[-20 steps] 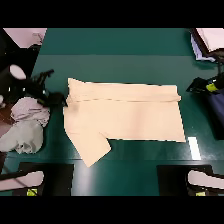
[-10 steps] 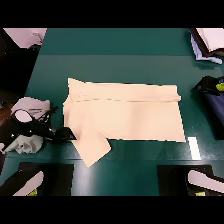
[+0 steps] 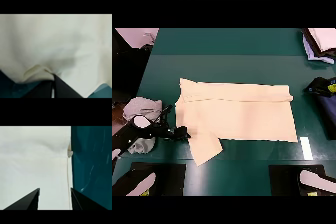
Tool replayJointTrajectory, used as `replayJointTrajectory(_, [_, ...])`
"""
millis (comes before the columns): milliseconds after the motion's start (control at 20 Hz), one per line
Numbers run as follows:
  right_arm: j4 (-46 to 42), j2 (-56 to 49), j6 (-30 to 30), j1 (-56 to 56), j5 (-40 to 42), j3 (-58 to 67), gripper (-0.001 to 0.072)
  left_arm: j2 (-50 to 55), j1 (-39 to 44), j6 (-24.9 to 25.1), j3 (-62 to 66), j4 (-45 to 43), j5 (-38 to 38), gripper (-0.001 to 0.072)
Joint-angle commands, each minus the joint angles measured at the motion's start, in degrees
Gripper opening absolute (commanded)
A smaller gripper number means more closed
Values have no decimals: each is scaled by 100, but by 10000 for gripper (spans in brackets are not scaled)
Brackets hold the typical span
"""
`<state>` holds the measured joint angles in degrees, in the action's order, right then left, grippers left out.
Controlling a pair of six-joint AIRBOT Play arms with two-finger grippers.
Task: Fold the shirts.
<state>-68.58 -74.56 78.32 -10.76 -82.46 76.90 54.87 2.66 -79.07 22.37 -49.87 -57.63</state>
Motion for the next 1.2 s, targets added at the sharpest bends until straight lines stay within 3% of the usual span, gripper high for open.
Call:
replayJointTrajectory(0, [-13, 4, -87, -96, -479, -4, 451, -13, 330, -46, 76, 144, 98, 22])
replayJointTrajectory(250, [-66, 647, -229, -925, -448, -1598, 451, -20, 330, 197, 706, 129, -470, 22])
replayJointTrajectory(500, [-28, 1034, -693, -2111, -192, -3676, 451, -17, 330, 302, 1126, 149, -476, 22])
replayJointTrajectory(900, [612, 1029, -988, -2243, 363, -4715, 447, -17, 330, 304, 1130, 146, -485, 23])
replayJointTrajectory(950, [605, 1029, -988, -2243, 343, -4739, 425, -17, 330, 304, 1130, 146, -485, 23])
replayJointTrajectory(1150, [595, 1069, -1311, -2245, 229, -4734, 19, -20, 330, 302, 1132, 68, -560, 22])
